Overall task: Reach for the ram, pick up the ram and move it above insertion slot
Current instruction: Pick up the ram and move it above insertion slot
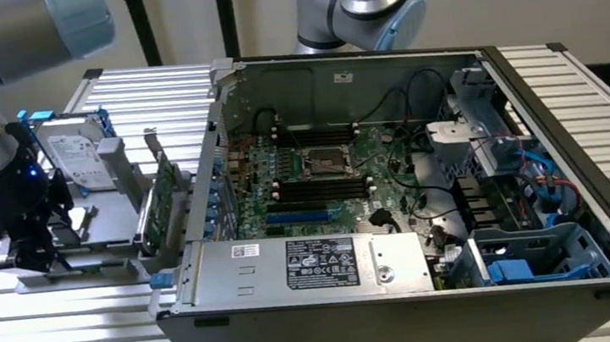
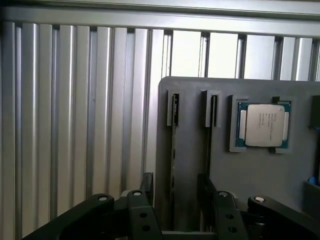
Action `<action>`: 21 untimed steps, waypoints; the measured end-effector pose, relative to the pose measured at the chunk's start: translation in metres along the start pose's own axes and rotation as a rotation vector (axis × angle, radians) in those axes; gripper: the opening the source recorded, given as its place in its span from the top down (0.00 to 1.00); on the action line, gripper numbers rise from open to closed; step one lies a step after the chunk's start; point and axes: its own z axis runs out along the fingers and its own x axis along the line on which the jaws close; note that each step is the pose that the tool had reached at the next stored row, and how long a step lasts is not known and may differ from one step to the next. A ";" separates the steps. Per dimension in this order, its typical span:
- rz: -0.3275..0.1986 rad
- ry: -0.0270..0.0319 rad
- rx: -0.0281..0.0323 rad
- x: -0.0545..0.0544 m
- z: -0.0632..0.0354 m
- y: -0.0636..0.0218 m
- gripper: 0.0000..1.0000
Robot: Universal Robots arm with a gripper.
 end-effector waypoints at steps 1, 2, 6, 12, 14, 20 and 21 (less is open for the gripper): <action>0.000 0.0001 0.0000 0.000 0.0018 0.0000 0.52; 0.000 0.0000 0.0000 0.000 0.0036 -0.0001 0.52; 0.000 0.0000 0.0000 0.000 0.0109 -0.0002 0.52; 0.000 0.0000 0.0001 0.000 0.0217 -0.0003 0.52; 0.000 0.0000 0.0000 0.000 0.0254 -0.0004 0.52; 0.000 0.0002 -0.0003 0.000 0.0316 -0.0003 0.52; 0.000 0.0001 -0.0002 0.000 0.0318 -0.0003 0.52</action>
